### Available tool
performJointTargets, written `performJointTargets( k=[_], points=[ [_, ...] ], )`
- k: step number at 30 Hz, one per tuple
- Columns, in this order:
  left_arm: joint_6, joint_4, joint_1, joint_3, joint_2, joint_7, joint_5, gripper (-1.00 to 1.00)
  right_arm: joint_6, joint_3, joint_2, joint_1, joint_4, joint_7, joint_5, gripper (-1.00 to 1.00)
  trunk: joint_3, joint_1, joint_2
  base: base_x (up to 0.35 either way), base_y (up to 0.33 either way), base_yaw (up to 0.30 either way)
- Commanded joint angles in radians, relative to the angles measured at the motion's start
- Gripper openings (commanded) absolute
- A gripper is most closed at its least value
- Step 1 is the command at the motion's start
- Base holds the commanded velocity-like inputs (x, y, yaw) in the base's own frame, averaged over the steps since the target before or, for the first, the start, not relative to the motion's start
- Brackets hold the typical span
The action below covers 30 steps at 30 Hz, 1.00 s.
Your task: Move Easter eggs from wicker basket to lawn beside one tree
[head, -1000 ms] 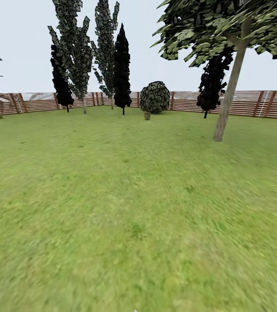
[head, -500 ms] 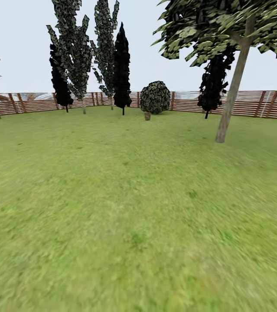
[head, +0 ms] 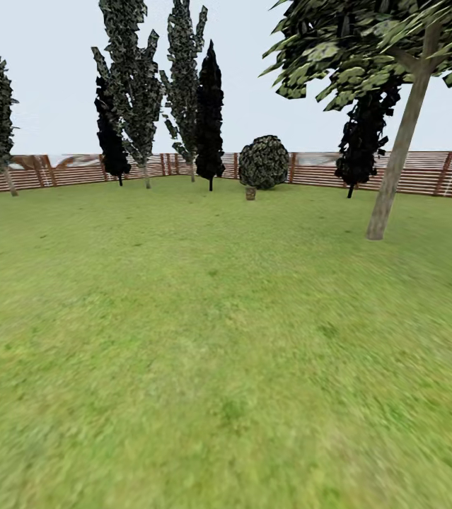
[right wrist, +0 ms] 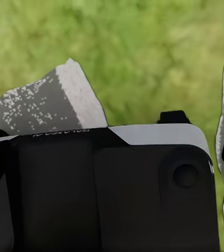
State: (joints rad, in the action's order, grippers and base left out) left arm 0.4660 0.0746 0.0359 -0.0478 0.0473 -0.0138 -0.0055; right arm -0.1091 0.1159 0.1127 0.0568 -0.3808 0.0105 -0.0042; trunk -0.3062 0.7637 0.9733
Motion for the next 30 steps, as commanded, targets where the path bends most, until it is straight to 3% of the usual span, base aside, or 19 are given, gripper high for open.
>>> performJointTargets(
  k=[1, 30],
  points=[
    [0.003, -0.001, 0.001, -0.004, 0.0, -0.001, 0.0, 1.0, -0.006, 0.005, 0.001, 0.0, -0.003, 0.001, 0.0, 1.0, -0.001, 0.001, 0.001, 0.337, 0.0, 0.193],
    [0.003, -0.001, 0.001, -0.004, 0.0, -0.001, 0.001, 1.0, -0.006, 0.02, -0.003, 0.0, -0.004, -0.004, -0.002, 1.0, -0.001, 0.001, 0.001, 0.338, 0.0, 0.024]
  ],
)
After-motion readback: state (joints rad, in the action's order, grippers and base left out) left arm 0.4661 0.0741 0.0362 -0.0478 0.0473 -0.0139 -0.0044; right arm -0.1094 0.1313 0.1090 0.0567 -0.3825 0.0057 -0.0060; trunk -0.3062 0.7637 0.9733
